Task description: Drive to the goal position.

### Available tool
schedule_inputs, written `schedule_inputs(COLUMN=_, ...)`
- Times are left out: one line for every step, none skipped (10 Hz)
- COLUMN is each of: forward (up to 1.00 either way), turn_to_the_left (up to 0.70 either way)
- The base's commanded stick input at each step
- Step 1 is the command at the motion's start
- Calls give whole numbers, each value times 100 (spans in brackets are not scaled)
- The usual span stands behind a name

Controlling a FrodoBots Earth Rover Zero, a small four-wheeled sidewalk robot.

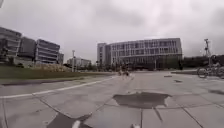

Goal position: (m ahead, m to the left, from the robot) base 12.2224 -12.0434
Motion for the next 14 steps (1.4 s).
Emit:
schedule_inputs(forward=70, turn_to_the_left=19)
schedule_inputs(forward=70, turn_to_the_left=30)
schedule_inputs(forward=70, turn_to_the_left=35)
schedule_inputs(forward=70, turn_to_the_left=35)
schedule_inputs(forward=70, turn_to_the_left=35)
schedule_inputs(forward=70, turn_to_the_left=35)
schedule_inputs(forward=70, turn_to_the_left=32)
schedule_inputs(forward=70, turn_to_the_left=22)
schedule_inputs(forward=70, turn_to_the_left=0)
schedule_inputs(forward=70, turn_to_the_left=0)
schedule_inputs(forward=70, turn_to_the_left=0)
schedule_inputs(forward=70, turn_to_the_left=0)
schedule_inputs(forward=70, turn_to_the_left=-2)
schedule_inputs(forward=70, turn_to_the_left=-13)
